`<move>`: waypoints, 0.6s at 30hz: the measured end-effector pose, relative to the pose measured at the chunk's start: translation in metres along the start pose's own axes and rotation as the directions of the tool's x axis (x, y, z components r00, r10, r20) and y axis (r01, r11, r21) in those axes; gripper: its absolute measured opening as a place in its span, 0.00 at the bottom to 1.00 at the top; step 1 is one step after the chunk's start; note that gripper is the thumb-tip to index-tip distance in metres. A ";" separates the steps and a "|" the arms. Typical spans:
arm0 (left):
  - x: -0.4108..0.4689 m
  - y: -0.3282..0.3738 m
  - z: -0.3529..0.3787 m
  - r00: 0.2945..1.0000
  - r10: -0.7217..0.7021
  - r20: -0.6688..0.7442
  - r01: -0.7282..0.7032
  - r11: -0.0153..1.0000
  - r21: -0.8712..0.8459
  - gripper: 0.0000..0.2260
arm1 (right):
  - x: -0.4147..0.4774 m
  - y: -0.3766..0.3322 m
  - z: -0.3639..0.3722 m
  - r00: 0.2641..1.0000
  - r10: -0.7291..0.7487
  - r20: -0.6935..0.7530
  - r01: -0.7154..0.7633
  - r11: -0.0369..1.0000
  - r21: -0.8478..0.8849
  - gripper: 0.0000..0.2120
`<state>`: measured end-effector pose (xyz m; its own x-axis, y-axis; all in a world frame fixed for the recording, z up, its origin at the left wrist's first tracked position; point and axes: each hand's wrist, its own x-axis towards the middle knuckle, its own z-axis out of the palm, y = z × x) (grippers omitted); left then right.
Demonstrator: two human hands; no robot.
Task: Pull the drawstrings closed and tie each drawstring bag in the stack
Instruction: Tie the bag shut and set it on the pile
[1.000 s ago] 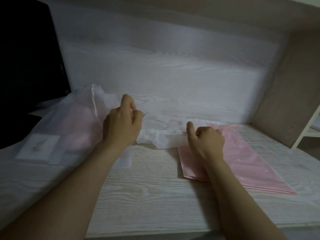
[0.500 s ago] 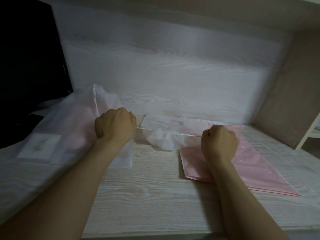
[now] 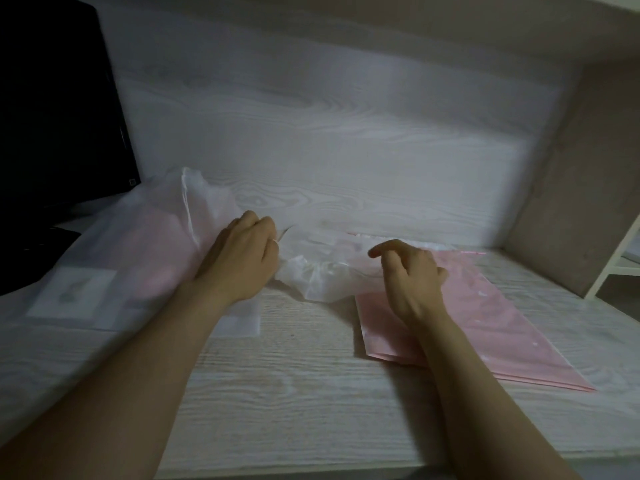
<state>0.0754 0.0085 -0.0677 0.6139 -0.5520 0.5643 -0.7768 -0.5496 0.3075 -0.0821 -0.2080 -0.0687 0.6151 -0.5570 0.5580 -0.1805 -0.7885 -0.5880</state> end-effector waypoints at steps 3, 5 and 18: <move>0.001 -0.004 0.005 0.999 0.040 -0.013 -0.039 0.999 0.028 0.05 | -0.003 0.000 0.002 0.997 -0.044 0.061 0.051 0.990 -0.129 0.21; 0.003 -0.007 0.007 0.996 0.093 -0.018 -0.092 0.996 0.016 0.04 | -0.005 0.003 0.006 0.992 -0.057 0.113 0.084 0.962 -0.260 0.21; 0.005 0.014 -0.003 0.973 -0.028 -0.231 -0.035 0.964 -0.263 0.08 | -0.005 0.002 0.011 0.962 -0.181 0.204 0.228 0.944 -0.239 0.15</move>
<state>0.0669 0.0001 -0.0580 0.5862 -0.3766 0.7174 -0.8073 -0.3457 0.4782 -0.0769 -0.2035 -0.0792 0.7812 -0.3400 0.5236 -0.2134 -0.9336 -0.2880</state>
